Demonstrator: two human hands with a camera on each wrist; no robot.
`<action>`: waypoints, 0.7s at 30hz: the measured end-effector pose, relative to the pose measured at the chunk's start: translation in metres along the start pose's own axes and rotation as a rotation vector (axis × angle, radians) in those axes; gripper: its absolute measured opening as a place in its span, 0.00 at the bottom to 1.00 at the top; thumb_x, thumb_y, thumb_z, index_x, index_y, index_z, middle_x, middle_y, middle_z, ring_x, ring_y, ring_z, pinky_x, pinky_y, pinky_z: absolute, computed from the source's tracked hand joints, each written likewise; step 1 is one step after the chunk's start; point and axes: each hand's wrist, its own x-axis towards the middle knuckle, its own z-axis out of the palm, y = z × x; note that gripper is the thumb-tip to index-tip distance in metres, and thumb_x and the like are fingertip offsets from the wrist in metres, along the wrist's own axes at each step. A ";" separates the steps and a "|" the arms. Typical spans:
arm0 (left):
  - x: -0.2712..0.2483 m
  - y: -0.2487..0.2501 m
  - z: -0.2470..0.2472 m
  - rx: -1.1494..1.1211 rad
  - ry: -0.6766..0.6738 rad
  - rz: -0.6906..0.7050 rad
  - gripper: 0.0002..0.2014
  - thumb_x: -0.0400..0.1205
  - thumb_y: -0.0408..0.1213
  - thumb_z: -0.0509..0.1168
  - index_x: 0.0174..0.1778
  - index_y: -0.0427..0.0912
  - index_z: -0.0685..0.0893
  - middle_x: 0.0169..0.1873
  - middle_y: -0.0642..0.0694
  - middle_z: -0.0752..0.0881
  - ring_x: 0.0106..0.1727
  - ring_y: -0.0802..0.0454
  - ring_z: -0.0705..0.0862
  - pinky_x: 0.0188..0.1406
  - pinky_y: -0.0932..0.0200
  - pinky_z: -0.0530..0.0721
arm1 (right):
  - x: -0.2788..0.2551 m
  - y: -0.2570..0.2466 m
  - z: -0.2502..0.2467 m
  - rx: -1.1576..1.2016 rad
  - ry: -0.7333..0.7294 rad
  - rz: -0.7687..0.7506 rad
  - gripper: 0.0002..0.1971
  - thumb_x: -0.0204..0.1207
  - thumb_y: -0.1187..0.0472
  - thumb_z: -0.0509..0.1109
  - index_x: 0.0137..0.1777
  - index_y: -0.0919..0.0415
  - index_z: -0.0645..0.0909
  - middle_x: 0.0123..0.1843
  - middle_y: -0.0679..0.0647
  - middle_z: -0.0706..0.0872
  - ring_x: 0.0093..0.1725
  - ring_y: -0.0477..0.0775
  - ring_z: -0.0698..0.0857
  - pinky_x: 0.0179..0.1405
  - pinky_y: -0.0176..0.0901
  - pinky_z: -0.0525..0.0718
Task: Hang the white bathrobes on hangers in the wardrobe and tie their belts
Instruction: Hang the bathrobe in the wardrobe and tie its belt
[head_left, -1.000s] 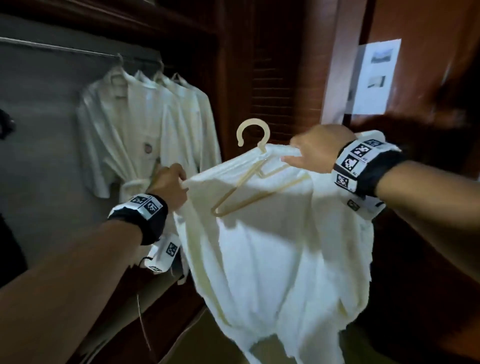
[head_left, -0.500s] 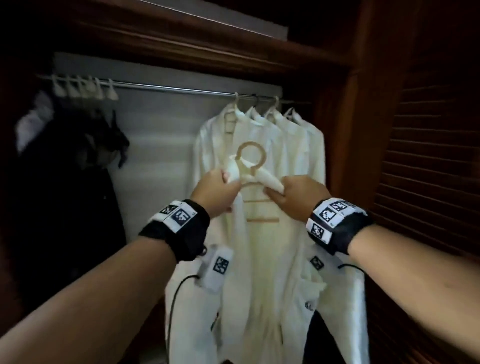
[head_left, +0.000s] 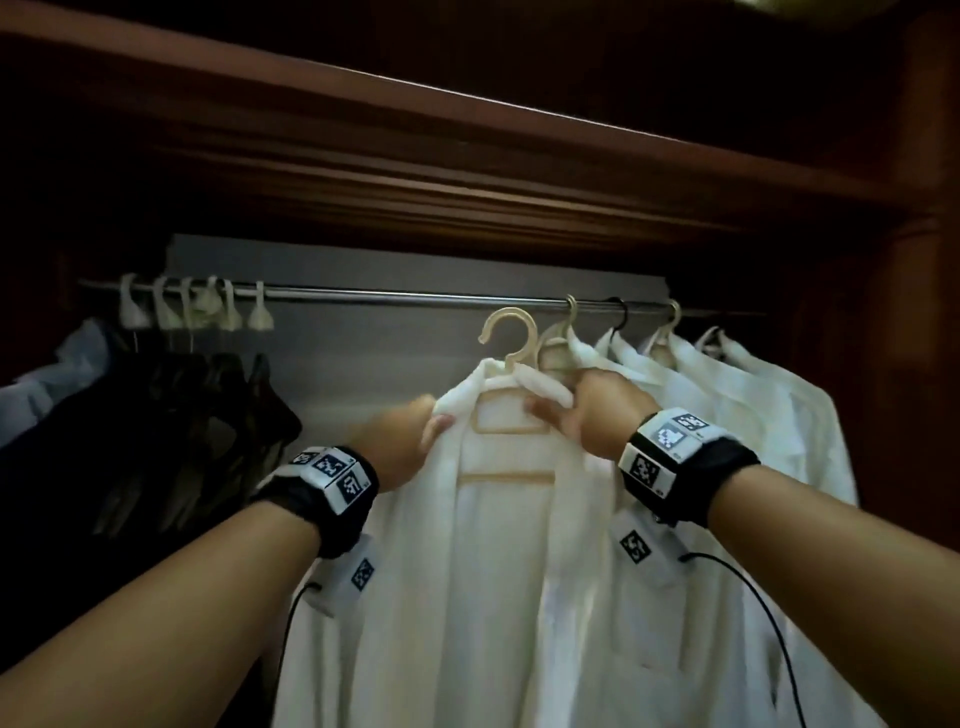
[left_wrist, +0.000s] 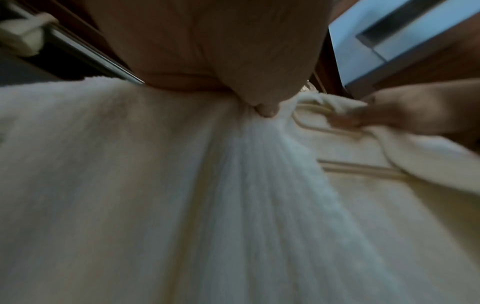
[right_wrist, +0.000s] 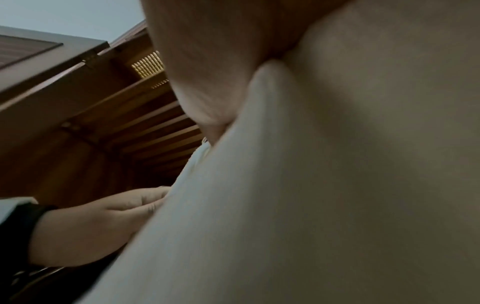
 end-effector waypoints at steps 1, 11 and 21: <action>0.019 -0.006 0.002 0.008 -0.016 -0.005 0.14 0.89 0.53 0.48 0.45 0.49 0.70 0.45 0.44 0.82 0.49 0.40 0.82 0.44 0.52 0.72 | 0.019 0.004 0.003 -0.002 0.017 -0.021 0.34 0.68 0.22 0.56 0.45 0.54 0.77 0.48 0.51 0.88 0.45 0.53 0.85 0.44 0.45 0.80; 0.195 -0.035 0.014 0.049 0.081 -0.236 0.26 0.90 0.50 0.45 0.63 0.35 0.82 0.64 0.32 0.83 0.66 0.36 0.81 0.63 0.50 0.75 | 0.191 0.033 0.019 -0.093 0.073 -0.083 0.24 0.85 0.41 0.52 0.50 0.59 0.82 0.52 0.64 0.85 0.56 0.63 0.83 0.54 0.48 0.76; 0.211 -0.084 0.114 0.187 -0.056 -0.225 0.18 0.89 0.40 0.50 0.67 0.42 0.82 0.68 0.41 0.82 0.68 0.42 0.80 0.66 0.57 0.74 | 0.218 0.073 0.153 -0.113 -0.066 -0.153 0.30 0.87 0.46 0.39 0.68 0.63 0.76 0.66 0.63 0.83 0.65 0.63 0.82 0.65 0.49 0.76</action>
